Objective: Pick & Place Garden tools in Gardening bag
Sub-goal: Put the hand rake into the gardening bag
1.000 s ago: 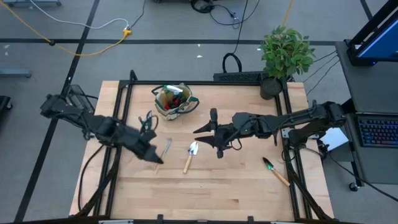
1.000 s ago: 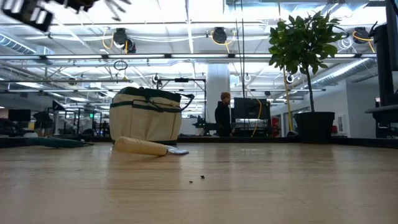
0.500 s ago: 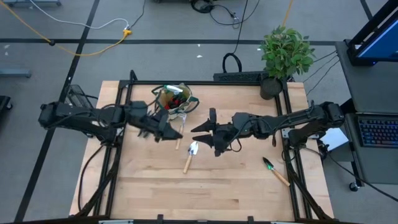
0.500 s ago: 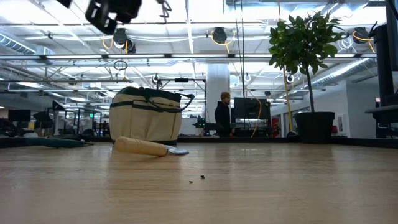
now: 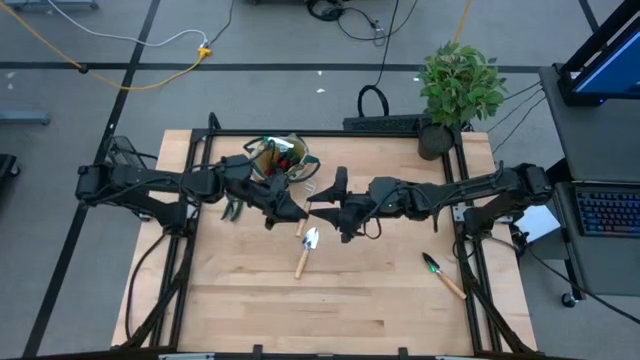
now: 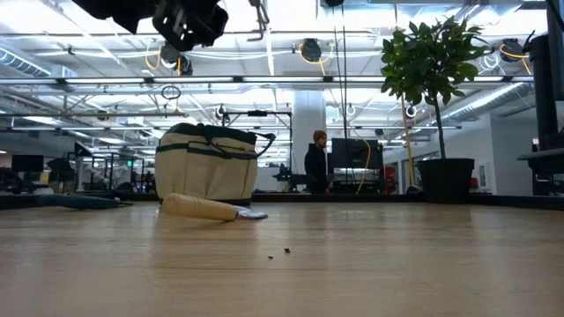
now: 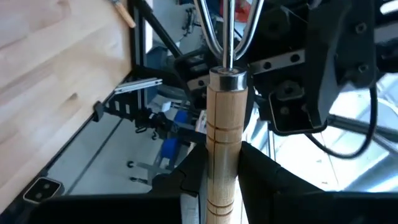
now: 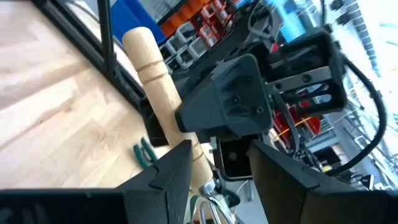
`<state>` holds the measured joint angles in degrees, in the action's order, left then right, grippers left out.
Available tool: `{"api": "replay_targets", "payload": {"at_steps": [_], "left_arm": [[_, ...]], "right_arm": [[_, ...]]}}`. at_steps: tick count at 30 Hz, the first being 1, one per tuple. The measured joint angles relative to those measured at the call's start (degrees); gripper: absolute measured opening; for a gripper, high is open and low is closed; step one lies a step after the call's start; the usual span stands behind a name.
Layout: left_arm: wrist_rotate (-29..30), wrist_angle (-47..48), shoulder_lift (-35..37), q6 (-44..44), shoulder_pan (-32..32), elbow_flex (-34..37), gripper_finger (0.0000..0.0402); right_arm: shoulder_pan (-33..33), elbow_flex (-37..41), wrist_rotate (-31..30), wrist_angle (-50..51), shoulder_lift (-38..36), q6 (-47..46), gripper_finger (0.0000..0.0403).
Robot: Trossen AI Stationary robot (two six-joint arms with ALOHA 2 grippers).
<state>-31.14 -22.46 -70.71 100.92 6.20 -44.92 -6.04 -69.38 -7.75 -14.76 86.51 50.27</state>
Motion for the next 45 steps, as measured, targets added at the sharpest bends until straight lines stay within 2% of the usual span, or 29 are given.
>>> {"api": "replay_targets", "payload": {"at_steps": [7,12,17,34,45], "left_arm": [[-1.85,-0.01,-0.11,0.59,2.18,0.1,0.0063],[-2.02,-0.38,-0.06,0.58,3.93,0.01,0.0063],[-3.56,-0.48,-0.44,1.23,4.01,0.01,0.0063],[-3.16,-0.75,-0.91,1.39,2.79,-0.1,0.0063],[-3.29,-4.72,-4.3,2.87,2.88,-0.05,0.0063]], "right_arm": [[0.03,-0.04,-0.51,2.24,0.17,-0.06,0.0155],[-0.5,0.07,-4.19,4.48,0.34,-1.01,0.0157],[-0.51,0.02,-4.21,4.87,0.34,-1.16,0.0157],[1.22,0.11,-2.89,0.91,1.57,-1.76,0.0157],[1.55,0.07,-2.95,-4.31,6.26,-3.04,0.0141]]}}
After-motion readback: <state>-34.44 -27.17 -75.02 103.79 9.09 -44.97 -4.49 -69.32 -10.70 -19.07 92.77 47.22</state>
